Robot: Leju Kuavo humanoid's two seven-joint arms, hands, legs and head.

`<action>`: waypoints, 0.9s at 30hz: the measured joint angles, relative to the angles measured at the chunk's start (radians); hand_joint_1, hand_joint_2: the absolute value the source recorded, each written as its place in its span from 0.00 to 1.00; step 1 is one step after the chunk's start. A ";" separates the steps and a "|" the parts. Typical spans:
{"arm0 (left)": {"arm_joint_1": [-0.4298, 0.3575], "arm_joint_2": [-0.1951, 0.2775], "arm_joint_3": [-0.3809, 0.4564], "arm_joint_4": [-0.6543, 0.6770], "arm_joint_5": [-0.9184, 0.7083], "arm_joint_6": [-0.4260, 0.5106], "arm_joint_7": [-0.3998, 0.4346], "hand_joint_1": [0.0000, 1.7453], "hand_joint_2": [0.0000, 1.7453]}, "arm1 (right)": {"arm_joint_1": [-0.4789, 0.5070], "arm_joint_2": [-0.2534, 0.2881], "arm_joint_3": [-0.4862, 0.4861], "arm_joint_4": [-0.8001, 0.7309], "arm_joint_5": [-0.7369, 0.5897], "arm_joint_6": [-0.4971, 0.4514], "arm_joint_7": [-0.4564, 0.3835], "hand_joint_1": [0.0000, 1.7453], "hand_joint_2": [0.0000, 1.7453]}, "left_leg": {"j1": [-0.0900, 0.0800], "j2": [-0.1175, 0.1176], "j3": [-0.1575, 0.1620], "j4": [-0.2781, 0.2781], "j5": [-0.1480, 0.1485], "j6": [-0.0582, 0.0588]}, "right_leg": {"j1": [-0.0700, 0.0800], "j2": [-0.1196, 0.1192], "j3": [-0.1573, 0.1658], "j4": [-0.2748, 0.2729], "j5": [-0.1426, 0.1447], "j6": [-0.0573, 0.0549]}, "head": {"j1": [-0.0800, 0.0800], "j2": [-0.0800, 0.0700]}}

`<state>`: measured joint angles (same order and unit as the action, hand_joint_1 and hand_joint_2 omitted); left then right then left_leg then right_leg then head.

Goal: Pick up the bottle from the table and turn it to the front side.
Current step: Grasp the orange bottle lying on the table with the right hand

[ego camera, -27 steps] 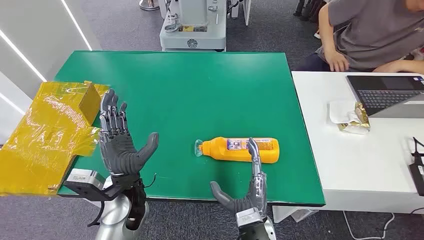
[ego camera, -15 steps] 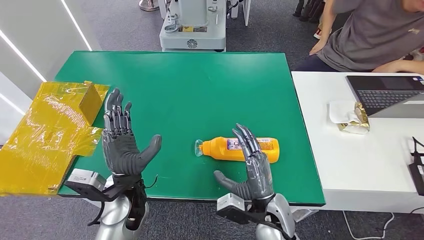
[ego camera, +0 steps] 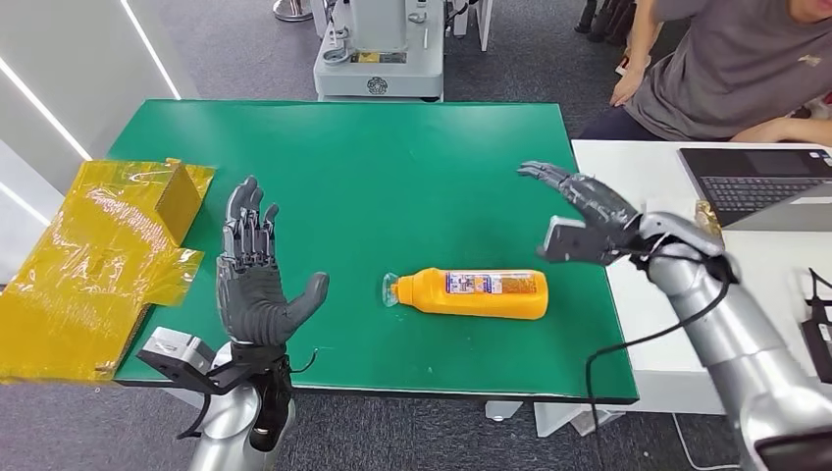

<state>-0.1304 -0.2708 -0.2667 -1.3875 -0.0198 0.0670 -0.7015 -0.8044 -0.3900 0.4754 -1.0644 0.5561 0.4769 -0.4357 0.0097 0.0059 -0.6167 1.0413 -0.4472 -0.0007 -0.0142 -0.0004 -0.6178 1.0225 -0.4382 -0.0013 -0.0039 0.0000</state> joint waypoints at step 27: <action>-0.024 -0.001 0.000 0.001 0.016 -0.002 0.000 0.00 1.00 | -0.315 0.234 0.501 0.681 -0.126 0.249 -0.053 0.00 1.00 | 0.001 -0.004 0.000 0.000 0.000 0.000 | 0.001 -0.003 0.000 -0.001 -0.001 0.000 | 0.000 0.000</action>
<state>-0.1544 -0.2720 -0.2666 -1.3866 -0.0042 0.0654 -0.7015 -1.1198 -0.1556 0.9767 -0.3837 0.4297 0.7256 -0.4884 0.0105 0.0023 -0.6172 1.0409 -0.4469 -0.0011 -0.0129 -0.0038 -0.6180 1.0219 -0.4390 -0.0017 -0.0039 0.0000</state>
